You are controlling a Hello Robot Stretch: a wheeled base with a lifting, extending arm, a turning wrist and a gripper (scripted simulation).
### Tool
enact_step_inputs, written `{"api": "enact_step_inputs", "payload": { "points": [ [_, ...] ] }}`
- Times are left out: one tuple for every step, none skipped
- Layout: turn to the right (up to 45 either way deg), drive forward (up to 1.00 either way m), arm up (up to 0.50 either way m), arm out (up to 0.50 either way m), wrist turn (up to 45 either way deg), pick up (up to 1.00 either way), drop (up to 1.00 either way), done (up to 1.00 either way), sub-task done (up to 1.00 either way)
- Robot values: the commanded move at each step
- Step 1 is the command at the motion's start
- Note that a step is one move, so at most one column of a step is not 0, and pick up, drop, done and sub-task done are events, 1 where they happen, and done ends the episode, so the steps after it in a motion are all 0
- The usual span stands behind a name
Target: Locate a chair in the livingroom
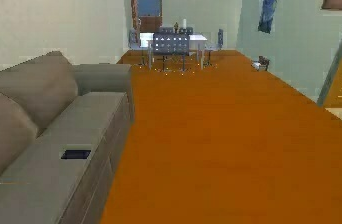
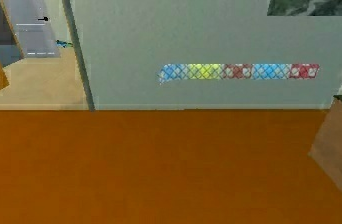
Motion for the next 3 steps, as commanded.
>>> {"api": "enact_step_inputs", "payload": {
  "points": [
    [0.0,1.0,0.0,0.0,0.0,0.0,0.0,0.0,0.0],
    [0.0,1.0,0.0,0.0,0.0,0.0,0.0,0.0,0.0],
    [-3.0,0.0,0.0,0.0,0.0,0.0,0.0,0.0,0.0]
  ]
}}
